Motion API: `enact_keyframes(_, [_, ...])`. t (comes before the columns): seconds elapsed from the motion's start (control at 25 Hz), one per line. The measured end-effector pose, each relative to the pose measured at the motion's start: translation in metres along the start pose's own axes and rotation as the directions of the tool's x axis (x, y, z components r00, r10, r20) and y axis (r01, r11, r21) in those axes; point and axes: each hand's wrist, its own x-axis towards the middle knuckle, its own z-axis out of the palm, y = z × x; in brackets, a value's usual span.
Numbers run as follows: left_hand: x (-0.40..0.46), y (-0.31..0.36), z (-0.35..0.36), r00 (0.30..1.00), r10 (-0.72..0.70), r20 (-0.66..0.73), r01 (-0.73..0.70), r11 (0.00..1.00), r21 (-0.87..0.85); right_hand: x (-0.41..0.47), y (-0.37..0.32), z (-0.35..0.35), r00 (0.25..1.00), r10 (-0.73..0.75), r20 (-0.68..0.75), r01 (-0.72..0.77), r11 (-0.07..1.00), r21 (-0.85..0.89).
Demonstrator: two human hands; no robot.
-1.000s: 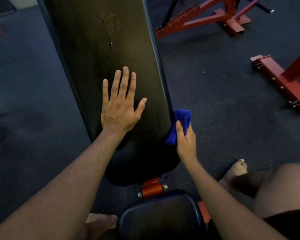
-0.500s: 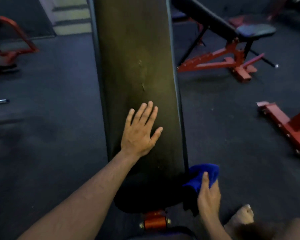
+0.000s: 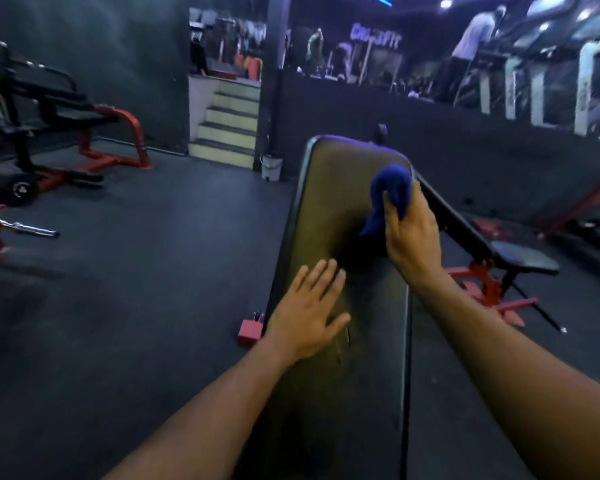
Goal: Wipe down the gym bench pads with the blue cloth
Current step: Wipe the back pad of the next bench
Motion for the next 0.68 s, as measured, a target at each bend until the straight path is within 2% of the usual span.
enact_keyframes(0.08, [-0.001,0.003,0.016,0.999,-0.009,-0.048,0.011,0.999,0.037,0.06,-0.02,0.035,0.958,-0.249,0.141,0.261,0.963,-0.07])
enact_keyframes(0.12, [0.0,0.003,0.022,0.996,-0.02,-0.085,0.023,0.999,0.04,0.085,-0.031,0.054,0.899,-0.364,0.242,0.397,0.912,-0.104])
enact_keyframes(0.16, [-0.001,0.003,0.026,0.994,-0.023,-0.111,0.027,0.999,0.033,0.105,-0.041,0.074,0.813,-0.461,0.356,0.534,0.834,-0.141])
enact_keyframes(0.2, [-0.002,0.003,0.028,0.992,-0.022,-0.128,0.026,0.999,0.027,0.119,-0.049,0.093,0.696,-0.528,0.487,0.669,0.724,-0.17])
enact_keyframes(0.24, [-0.002,0.002,0.03,0.99,-0.021,-0.14,0.024,1.0,0.02,0.127,-0.054,0.114,0.556,-0.542,0.63,0.785,0.591,-0.185])
enact_keyframes(0.28, [-0.002,0.001,0.03,0.99,-0.022,-0.143,0.023,1.0,0.009,0.13,-0.056,0.131,0.417,-0.478,0.773,0.871,0.452,-0.191])
enact_keyframes(0.32, [-0.001,0.001,0.029,0.99,-0.023,-0.141,0.022,1.0,-0.005,0.129,-0.053,0.145,0.306,-0.359,0.882,0.922,0.342,-0.181])
enact_keyframes(0.36, [-0.002,0.002,0.029,0.99,-0.025,-0.138,0.023,1.0,-0.014,0.126,-0.049,0.155,0.235,-0.261,0.936,0.947,0.279,-0.16])
enact_keyframes(0.4, [-0.004,0.002,0.029,0.991,-0.023,-0.135,0.021,1.0,-0.019,0.124,-0.044,0.161,0.197,-0.229,0.953,0.954,0.269,-0.133])
enact_keyframes(0.48, [-0.006,0.002,0.027,0.992,-0.016,-0.125,0.013,1.0,-0.024,0.122,-0.04,0.163,0.169,-0.241,0.956,0.952,0.292,-0.094])
enact_keyframes(0.6, [-0.009,0.001,0.018,0.996,0.002,-0.09,-0.006,0.999,-0.037,0.12,-0.042,0.161,0.21,-0.202,0.957,0.94,0.312,-0.14])
enact_keyframes(0.64, [-0.012,0.003,0.014,0.997,0.006,-0.077,-0.011,0.998,-0.055,0.112,-0.047,0.16,0.224,-0.221,0.949,0.936,0.32,-0.146])
enact_keyframes(0.68, [-0.018,0.006,0.012,0.998,0.008,-0.062,-0.013,0.996,-0.083,0.099,-0.053,0.16,0.204,-0.266,0.942,0.937,0.332,-0.109])
